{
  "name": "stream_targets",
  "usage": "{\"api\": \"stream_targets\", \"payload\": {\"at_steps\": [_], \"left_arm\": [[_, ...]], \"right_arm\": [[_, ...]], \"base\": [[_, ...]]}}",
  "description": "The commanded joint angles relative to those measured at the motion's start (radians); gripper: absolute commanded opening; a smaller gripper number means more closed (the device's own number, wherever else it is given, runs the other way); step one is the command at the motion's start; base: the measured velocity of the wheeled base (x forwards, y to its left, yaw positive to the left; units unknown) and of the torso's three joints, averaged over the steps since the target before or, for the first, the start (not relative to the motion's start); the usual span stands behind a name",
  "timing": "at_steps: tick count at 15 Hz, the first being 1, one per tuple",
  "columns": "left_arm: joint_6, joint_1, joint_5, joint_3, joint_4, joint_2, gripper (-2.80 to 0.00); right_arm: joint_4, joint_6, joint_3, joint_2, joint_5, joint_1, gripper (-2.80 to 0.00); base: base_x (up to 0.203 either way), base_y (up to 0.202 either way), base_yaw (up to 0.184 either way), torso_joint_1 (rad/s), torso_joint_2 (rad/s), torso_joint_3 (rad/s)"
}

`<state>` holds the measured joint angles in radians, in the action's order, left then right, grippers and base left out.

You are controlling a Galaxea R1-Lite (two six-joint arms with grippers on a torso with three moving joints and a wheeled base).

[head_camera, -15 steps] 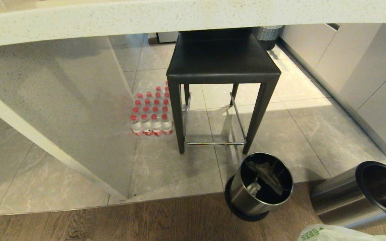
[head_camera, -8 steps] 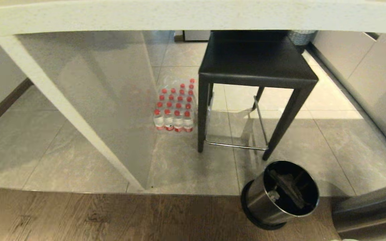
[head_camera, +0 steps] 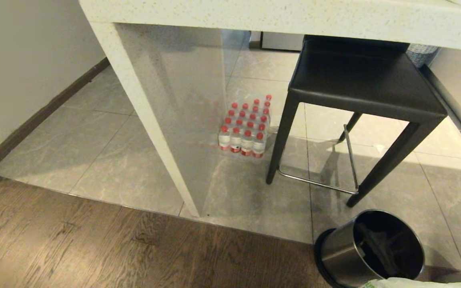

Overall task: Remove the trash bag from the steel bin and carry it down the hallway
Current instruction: Put the trash bag at the door

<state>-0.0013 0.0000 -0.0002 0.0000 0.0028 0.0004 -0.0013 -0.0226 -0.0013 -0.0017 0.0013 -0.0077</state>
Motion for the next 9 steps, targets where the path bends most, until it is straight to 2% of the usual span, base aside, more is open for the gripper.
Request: {"api": "stream_targets", "payload": {"at_steps": [1, 9], "left_arm": [[0.000, 0.000, 0.000, 0.000, 0.000, 0.000, -2.80], [0.000, 0.000, 0.000, 0.000, 0.000, 0.000, -2.80]], "right_arm": [[0.000, 0.000, 0.000, 0.002, 0.000, 0.000, -2.80], [-0.002, 0.023, 0.001, 0.002, -0.001, 0.000, -2.80]], "base": [[0.000, 0.000, 0.000, 0.000, 0.00, 0.000], [0.000, 0.000, 0.000, 0.000, 0.00, 0.000]]}}
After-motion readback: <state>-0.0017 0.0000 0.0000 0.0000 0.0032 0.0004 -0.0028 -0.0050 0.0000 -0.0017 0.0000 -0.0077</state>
